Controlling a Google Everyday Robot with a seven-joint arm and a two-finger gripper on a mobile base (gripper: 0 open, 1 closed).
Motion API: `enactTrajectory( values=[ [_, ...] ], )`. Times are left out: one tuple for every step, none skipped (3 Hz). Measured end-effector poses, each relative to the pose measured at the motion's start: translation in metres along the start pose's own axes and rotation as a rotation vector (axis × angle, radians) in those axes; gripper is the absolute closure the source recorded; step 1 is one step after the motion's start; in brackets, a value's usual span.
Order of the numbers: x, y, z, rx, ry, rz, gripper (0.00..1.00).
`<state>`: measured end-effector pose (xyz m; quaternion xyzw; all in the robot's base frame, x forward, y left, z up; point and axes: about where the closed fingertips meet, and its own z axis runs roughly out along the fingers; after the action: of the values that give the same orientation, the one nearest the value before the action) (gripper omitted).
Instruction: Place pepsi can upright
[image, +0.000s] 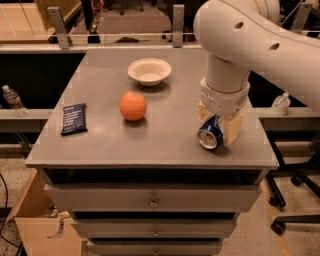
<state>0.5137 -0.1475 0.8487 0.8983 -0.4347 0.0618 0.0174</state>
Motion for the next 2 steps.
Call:
enactTrajectory(
  values=[
    [0.001, -0.006, -0.014, 0.029, -0.097, 0.093, 0.83],
    [0.000, -0.020, -0.050, 0.141, -0.236, 0.216, 1.00]
  ],
)
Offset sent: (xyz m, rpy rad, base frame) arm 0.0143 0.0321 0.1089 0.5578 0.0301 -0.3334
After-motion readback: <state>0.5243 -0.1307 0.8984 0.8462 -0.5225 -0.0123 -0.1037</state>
